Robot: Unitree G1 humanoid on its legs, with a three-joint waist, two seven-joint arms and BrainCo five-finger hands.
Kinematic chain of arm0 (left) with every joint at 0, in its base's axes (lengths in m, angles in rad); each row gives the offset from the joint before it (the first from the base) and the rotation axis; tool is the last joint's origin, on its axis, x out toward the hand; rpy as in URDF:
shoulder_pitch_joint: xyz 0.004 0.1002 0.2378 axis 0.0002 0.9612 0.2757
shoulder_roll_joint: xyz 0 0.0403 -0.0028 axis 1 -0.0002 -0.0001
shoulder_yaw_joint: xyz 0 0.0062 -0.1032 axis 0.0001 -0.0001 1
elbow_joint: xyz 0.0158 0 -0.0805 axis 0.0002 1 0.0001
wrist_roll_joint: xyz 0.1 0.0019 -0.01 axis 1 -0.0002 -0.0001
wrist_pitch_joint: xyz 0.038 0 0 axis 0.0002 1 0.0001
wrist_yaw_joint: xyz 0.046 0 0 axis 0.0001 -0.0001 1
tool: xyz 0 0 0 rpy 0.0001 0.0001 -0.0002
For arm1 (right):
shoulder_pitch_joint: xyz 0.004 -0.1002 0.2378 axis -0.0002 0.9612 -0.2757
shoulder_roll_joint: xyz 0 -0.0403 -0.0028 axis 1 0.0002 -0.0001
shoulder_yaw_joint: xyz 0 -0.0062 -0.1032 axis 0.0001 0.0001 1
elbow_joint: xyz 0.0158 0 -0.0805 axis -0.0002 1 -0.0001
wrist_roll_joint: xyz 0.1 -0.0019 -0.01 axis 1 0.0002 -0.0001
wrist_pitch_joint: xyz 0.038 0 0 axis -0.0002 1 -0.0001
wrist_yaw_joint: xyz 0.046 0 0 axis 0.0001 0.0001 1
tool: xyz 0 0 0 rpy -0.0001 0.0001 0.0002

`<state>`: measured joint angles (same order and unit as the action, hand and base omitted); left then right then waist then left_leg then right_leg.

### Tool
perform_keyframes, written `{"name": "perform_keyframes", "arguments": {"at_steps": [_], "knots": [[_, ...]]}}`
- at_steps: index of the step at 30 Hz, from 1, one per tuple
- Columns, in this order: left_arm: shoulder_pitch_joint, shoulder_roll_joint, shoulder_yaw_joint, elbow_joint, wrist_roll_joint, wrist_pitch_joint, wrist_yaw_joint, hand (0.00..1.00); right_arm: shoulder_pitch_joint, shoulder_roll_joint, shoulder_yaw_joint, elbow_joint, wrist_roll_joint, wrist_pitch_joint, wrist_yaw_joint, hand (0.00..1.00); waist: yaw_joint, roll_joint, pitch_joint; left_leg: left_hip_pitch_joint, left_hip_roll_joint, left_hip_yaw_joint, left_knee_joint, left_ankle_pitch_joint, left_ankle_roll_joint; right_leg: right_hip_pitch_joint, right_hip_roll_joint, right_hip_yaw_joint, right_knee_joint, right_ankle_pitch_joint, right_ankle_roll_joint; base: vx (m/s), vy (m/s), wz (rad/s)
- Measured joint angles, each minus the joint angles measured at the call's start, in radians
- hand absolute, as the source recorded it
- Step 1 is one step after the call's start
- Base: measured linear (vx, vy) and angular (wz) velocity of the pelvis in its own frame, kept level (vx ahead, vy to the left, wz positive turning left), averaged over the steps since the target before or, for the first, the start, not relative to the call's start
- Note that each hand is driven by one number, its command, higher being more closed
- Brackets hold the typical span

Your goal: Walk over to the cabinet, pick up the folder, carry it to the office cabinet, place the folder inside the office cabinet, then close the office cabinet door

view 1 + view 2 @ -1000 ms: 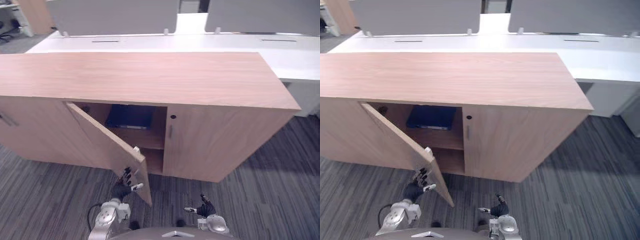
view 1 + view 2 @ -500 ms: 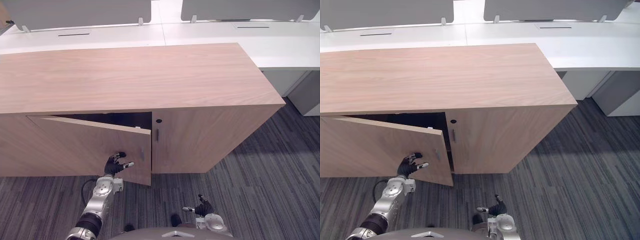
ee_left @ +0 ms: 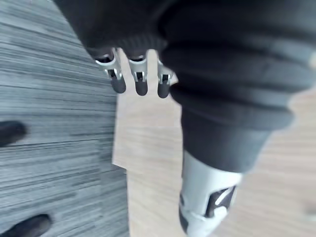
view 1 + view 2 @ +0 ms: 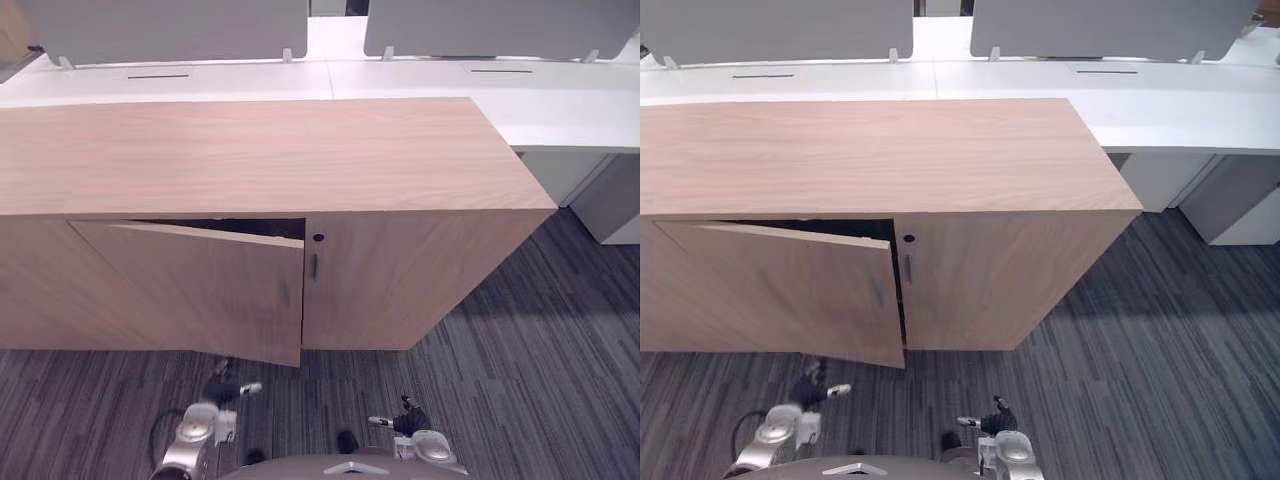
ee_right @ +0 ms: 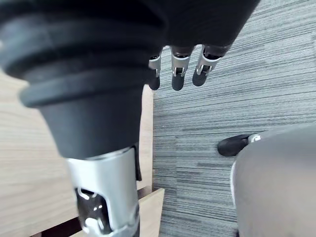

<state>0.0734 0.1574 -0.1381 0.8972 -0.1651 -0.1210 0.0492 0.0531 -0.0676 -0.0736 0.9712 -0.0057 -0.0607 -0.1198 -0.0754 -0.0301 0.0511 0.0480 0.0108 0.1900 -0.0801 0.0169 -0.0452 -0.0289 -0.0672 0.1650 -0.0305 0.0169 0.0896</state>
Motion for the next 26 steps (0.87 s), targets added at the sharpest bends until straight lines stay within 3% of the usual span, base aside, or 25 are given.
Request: {"name": "perform_keyframes", "arguments": {"at_steps": [8, 16, 26], "knots": [[0.042, -0.010, 0.124, 0.141, 0.111, 0.022, -0.009, 0.00, 0.001, -0.002, -0.073, 0.028, 0.019, -0.001, 0.001, 0.00, 0.018, 0.009, -0.010, 0.017, -0.010, -0.001, 0.000, -0.009, 0.010, 0.008, -0.001, 0.011, 0.008, 0.000, 0.006, 0.02, -0.005, -0.08], [0.064, -0.031, 0.241, 0.185, 0.128, 0.039, 0.004, 0.00, -0.008, -0.002, -0.105, 0.069, 0.048, 0.001, 0.001, 0.00, 0.030, 0.017, -0.014, 0.036, -0.009, 0.001, 0.000, -0.016, 0.027, 0.031, 0.000, 0.014, -0.007, 0.001, 0.006, 0.03, -0.026, -0.04], [0.064, -0.039, 0.253, 0.186, 0.128, 0.041, 0.010, 0.00, -0.011, -0.001, -0.144, 0.099, 0.093, 0.022, 0.001, 0.00, 0.043, 0.013, -0.014, 0.050, -0.014, -0.014, -0.001, -0.010, 0.034, 0.050, -0.007, -0.007, -0.008, 0.000, 0.007, -0.04, -0.033, 0.04]]}}
